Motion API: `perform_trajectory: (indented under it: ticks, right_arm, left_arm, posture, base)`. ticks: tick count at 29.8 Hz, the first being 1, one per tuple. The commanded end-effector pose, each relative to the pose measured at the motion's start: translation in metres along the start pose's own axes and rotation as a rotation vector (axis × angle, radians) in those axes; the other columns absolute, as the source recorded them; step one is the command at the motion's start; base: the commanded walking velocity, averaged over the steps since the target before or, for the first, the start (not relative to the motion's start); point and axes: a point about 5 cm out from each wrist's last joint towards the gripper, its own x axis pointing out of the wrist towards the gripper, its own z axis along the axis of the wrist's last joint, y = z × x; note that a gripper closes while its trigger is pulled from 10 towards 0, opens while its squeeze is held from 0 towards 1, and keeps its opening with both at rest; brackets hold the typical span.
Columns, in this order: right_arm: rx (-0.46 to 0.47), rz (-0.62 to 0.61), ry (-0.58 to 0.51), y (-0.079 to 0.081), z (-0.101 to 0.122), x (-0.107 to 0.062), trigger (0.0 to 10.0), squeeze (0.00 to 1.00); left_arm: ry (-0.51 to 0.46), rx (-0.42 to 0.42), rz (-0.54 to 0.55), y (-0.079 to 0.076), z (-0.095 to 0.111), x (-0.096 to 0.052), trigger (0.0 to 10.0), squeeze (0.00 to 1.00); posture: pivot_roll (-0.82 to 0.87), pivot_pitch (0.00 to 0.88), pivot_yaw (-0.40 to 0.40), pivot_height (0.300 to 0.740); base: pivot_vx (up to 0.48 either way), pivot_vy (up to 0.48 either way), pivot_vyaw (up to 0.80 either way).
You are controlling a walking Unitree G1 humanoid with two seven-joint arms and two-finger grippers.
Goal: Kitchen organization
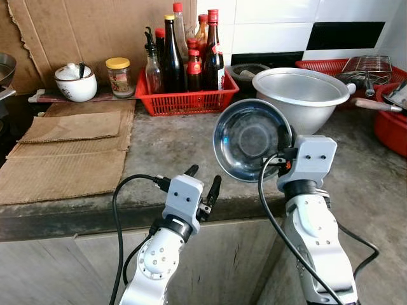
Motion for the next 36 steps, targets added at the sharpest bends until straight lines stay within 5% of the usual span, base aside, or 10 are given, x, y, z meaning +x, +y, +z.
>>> perform_trajectory:
  ticks: [1, 36]
  right_arm:
    - [0.011, 0.008, -0.035, 0.0021, 0.0054, -0.0017, 10.0, 0.00]
    - [0.019, -0.002, -0.023, 0.0034, 0.0042, 0.0001, 10.0, 0.00]
  left_arm:
    - [0.003, 0.002, -0.013, -0.0005, -0.0021, -0.0005, 10.0, 0.00]
    - [0.015, 0.005, -0.015, -0.0003, -0.0041, -0.0018, 10.0, 0.00]
  posture:
    - [0.02, 0.000, -0.013, 0.740]
    - [0.02, 0.000, -0.010, 0.740]
  base:
    - [-0.266, 0.000, 0.00]
    - [-0.309, 0.000, 0.00]
